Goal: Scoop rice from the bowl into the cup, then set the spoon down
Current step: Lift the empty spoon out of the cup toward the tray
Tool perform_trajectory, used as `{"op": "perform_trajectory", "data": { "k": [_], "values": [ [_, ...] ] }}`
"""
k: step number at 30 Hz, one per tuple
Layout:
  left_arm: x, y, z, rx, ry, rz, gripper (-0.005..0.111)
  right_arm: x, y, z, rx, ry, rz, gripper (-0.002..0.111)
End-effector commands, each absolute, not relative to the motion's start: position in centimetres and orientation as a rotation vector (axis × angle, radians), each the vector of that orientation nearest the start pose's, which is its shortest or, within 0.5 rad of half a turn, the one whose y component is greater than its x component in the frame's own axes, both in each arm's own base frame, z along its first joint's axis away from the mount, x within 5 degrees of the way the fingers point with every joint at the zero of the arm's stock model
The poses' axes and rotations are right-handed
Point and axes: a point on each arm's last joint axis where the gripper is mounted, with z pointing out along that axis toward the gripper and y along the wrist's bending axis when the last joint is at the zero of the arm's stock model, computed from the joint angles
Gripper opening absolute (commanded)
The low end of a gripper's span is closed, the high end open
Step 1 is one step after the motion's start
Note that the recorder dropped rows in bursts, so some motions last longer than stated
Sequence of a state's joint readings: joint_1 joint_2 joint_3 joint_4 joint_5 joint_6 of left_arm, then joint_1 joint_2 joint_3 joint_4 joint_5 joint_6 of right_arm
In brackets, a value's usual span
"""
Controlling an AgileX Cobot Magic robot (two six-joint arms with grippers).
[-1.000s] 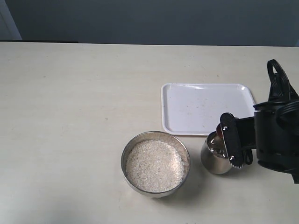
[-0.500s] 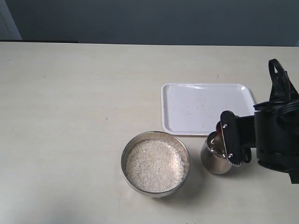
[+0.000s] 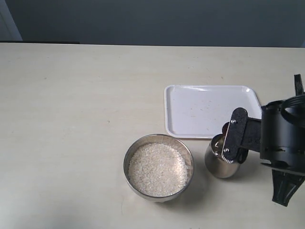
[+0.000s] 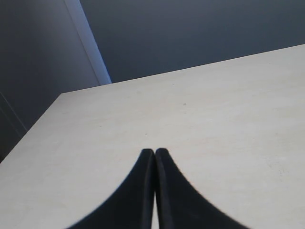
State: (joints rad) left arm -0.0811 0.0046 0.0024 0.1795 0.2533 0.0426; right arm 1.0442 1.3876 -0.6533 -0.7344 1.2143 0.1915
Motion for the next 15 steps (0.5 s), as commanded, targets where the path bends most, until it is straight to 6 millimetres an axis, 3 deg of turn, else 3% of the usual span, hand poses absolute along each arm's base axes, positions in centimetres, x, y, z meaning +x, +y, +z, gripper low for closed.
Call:
{"op": "perform_trajectory", "data": {
  "k": [1,6,9,12,15],
  "values": [
    [5.6,-0.1,19.2,0.216,1.708,0.131,0.001,14.1,14.1,21.2,-1.419,2.383,-0.763,-0.001],
    [5.6,-0.1,19.2,0.216,1.708,0.131,0.001,14.3,14.5,22.0,-1.301,2.374,-0.685,-0.001],
    [5.6,-0.1,19.2,0.216,1.708,0.131,0.001,15.6,13.8,22.2,-1.09,2.494,-0.569,-0.001],
    [5.6,-0.1,19.2,0.216,1.708,0.131,0.001,18.5,13.2,23.8,-0.915,2.499,-0.328,-0.001],
    [5.6,-0.1,19.2,0.216,1.708,0.131,0.001,21.1,11.4,25.5,-0.801,2.514,-0.238,-0.001]
  ]
}}
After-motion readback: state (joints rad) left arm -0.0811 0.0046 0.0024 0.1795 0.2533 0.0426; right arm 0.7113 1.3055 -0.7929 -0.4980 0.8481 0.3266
